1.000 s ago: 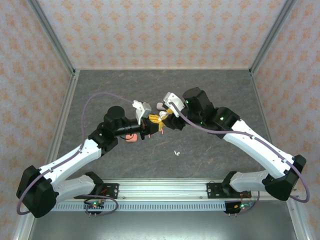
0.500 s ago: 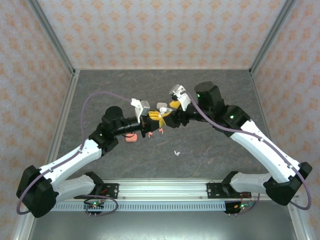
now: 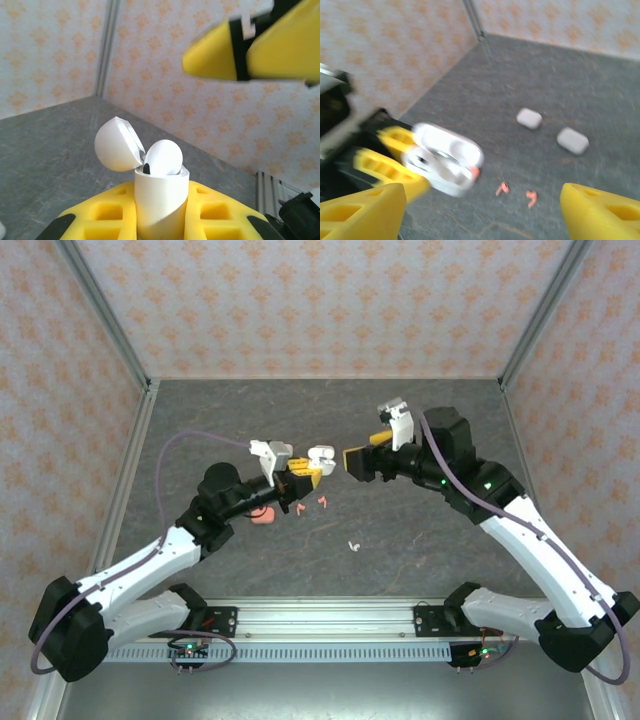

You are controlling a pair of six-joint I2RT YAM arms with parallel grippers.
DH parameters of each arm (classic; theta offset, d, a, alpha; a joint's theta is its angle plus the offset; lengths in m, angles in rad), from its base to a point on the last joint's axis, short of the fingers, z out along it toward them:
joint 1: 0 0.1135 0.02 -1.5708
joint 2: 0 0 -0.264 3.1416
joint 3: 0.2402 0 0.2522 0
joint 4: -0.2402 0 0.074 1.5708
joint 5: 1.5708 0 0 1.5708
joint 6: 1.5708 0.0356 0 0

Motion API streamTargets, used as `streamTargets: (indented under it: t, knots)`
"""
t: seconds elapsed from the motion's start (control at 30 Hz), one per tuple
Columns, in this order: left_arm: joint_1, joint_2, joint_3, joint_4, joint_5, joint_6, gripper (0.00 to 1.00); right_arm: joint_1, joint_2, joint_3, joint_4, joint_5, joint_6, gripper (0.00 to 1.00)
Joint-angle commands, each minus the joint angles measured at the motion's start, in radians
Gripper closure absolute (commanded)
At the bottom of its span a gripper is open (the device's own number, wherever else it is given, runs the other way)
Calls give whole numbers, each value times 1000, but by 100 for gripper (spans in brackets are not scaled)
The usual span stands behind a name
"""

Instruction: Insert wireless bluetooth earbuds into charging case

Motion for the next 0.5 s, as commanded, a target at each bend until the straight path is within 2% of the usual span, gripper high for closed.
streamTargets:
  t: [0.0, 0.13, 0.3, 0.47]
  knots:
    - [-7, -66, -28, 69, -96, -2, 100, -5, -10, -114, -35, 137, 186, 22]
    - [-7, -124, -57, 24, -128, 13, 100, 3, 38, -241, -58, 131, 333, 28]
    - [-7, -186, -82, -19, -156, 28, 100, 96, 134, -324, -83, 234, 360, 26]
    - [-7, -212, -83, -50, -162, 37, 100, 113, 275, -350, -76, 281, 387, 28]
